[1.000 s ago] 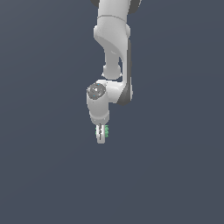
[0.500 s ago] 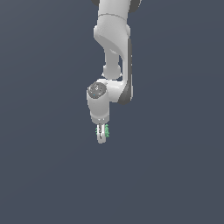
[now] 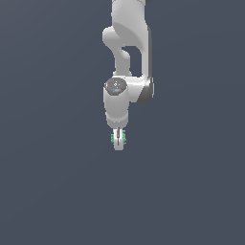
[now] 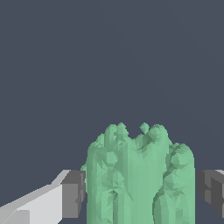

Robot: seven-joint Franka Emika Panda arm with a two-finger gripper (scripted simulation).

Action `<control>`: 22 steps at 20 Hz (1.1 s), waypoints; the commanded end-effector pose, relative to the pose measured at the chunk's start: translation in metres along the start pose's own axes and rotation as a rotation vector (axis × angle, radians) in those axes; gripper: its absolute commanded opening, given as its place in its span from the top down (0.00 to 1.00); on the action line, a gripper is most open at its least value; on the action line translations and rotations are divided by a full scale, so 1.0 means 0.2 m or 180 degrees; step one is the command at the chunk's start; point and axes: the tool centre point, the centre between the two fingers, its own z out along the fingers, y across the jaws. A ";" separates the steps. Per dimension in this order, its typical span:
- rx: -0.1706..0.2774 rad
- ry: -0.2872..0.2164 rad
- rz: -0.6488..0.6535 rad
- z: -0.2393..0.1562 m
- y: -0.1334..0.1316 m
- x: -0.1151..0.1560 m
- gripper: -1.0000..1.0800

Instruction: Pick up the object and move it to a goal position.

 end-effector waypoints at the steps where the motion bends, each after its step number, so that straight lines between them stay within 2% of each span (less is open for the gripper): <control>1: 0.0003 -0.0001 -0.0002 -0.10 0.01 -0.08 1.00; 14: -0.0004 0.0011 0.0001 -0.72 0.08 -0.56 1.00; 22: -0.0007 0.0009 -0.0002 -0.99 0.10 -0.78 1.00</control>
